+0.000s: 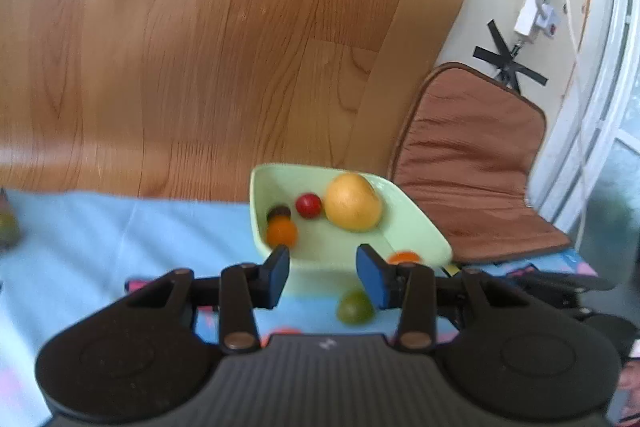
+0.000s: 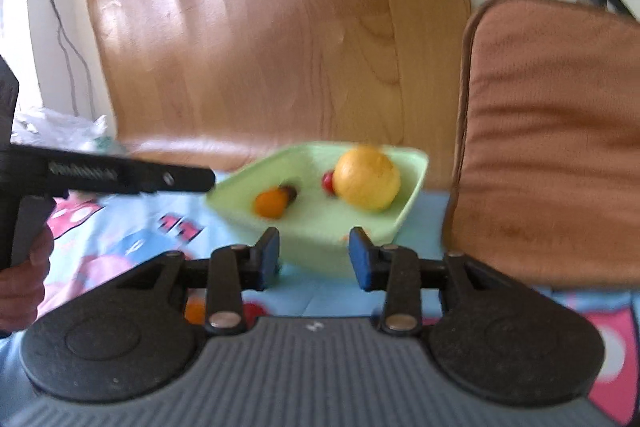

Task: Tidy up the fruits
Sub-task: 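Grasp a small orange with the left gripper while the right grasps a red tomato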

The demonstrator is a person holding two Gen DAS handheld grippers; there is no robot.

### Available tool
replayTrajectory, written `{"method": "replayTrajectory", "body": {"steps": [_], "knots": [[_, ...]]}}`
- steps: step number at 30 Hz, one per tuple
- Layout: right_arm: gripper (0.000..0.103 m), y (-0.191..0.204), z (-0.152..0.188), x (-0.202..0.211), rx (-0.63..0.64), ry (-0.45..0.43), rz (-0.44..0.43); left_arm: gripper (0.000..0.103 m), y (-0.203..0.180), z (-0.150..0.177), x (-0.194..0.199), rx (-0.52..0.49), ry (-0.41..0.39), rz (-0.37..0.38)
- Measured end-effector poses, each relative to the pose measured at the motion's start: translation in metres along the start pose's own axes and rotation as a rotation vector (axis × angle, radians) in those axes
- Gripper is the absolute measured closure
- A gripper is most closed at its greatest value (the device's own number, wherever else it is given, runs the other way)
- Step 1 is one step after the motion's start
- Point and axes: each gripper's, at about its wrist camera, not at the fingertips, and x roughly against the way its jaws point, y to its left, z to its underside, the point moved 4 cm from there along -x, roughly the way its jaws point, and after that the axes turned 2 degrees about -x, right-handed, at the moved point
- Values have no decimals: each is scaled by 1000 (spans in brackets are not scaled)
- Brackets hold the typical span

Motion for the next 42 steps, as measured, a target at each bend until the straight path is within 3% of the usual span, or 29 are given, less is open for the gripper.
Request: {"method": "replayTrajectory", "body": {"steps": [4,10,12,15,18,22,26,29,36,42], "knots": [[62,1,13,-1,-78,56,-38,65,-11,17,3,-17,58,53],[62,-7,17,-2,-189,70,-57,64,-38,38,-6,-104,161,127],[62,-11,18,-5,-228,82,-76,55,-41,41,-8,-129,167,122],[62,-13,18,-9,-274,102,-130,52,-41,40,-9,-133,177,131],[61,-10,18,-16,-282,127,-153,50,-39,42,-7,-141,183,134],[62,-3,22,-24,-251,162,-147,49,-31,45,-12,-178,199,51],[71,-3,22,-21,-240,157,-155,52,-27,45,-20,-143,237,80],[71,-6,22,-16,-224,128,-105,66,-33,45,-22,-151,225,90],[71,-19,21,-6,-219,58,0,66,-35,42,-29,-79,199,92],[71,-16,21,-4,-166,35,23,66,-34,37,-11,-10,119,111]]}}
